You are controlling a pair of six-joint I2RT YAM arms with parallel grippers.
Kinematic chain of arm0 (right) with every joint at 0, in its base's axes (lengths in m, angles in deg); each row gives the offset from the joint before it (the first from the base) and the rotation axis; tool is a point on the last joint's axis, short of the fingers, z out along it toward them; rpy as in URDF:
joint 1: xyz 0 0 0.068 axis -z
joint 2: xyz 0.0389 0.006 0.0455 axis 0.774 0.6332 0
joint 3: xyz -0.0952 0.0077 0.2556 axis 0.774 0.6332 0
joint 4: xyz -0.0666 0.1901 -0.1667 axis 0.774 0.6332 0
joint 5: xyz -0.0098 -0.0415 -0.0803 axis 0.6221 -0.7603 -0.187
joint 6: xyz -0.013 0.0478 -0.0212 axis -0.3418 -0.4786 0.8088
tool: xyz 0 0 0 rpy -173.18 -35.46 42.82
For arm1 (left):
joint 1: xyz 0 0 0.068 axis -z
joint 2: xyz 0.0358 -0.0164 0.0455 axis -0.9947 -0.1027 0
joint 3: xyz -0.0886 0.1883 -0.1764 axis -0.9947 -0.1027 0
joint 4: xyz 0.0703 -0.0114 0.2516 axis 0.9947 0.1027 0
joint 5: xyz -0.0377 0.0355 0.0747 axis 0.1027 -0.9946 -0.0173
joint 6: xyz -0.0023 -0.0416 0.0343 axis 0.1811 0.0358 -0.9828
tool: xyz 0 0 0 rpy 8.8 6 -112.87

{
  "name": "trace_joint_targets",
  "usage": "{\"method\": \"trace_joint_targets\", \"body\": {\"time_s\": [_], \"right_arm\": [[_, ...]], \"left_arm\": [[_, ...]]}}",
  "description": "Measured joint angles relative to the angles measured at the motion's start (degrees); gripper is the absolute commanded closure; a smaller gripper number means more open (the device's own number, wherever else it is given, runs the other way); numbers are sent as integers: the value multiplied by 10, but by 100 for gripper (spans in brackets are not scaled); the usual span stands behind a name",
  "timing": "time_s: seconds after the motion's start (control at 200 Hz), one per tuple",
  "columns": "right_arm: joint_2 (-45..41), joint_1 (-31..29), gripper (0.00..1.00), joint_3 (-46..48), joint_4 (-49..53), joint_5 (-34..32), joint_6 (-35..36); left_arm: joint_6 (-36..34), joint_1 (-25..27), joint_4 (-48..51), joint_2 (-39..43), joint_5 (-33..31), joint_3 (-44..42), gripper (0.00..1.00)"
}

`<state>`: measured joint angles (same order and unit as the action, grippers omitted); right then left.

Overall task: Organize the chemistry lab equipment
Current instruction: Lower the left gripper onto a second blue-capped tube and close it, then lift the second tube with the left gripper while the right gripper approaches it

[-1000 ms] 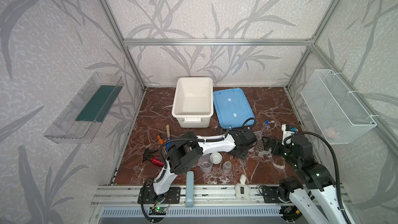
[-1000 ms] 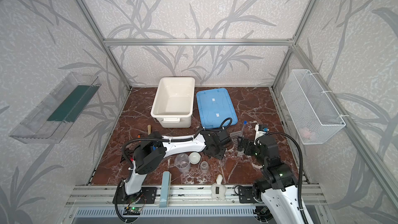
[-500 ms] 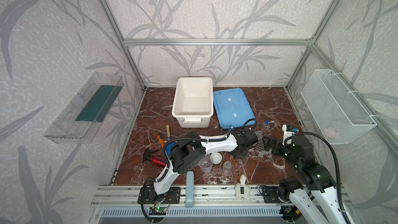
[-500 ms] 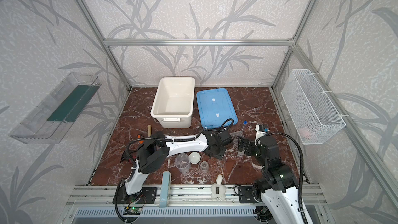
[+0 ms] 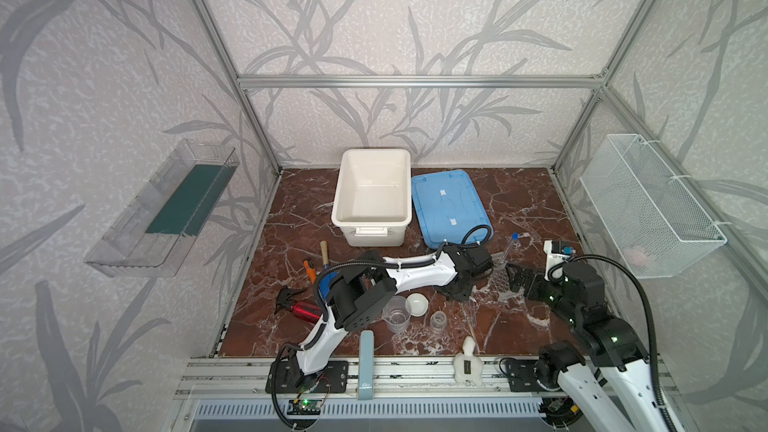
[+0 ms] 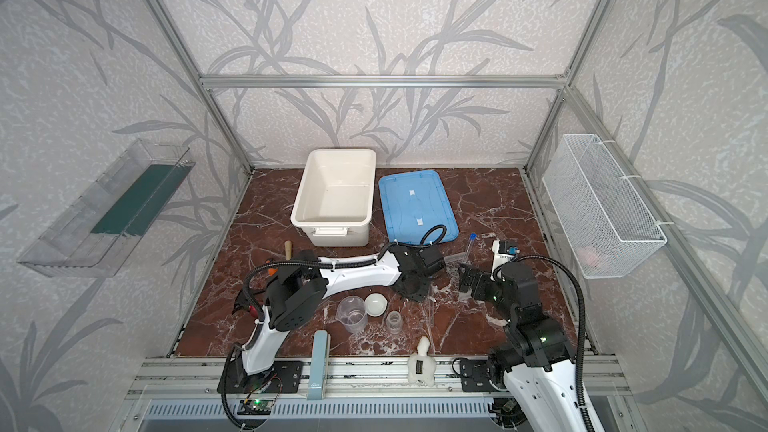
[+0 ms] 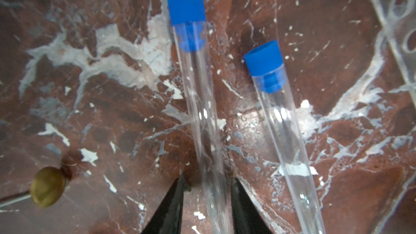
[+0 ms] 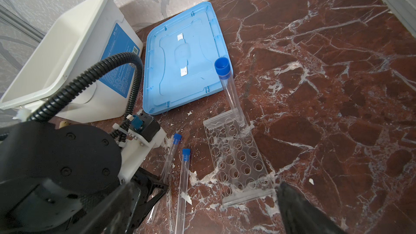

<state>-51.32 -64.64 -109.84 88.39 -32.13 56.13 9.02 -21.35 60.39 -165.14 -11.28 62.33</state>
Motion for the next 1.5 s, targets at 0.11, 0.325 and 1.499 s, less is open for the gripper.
{"method": "trace_joint_targets", "body": {"time_s": [0.11, 0.325, 1.499], "right_arm": [[-1, 0, 2, 0, 0, -1, 2], [-3, 0, 2, 0, 0, -3, 4], [74, 14, 1, -12, -8, 87, -12]], "left_arm": [[2, 10, 5, 0, -2, -1, 67], [4, 26, 19, 3, -16, -7, 71], [-44, -6, -221, 186, 14, -182, 85]]}}
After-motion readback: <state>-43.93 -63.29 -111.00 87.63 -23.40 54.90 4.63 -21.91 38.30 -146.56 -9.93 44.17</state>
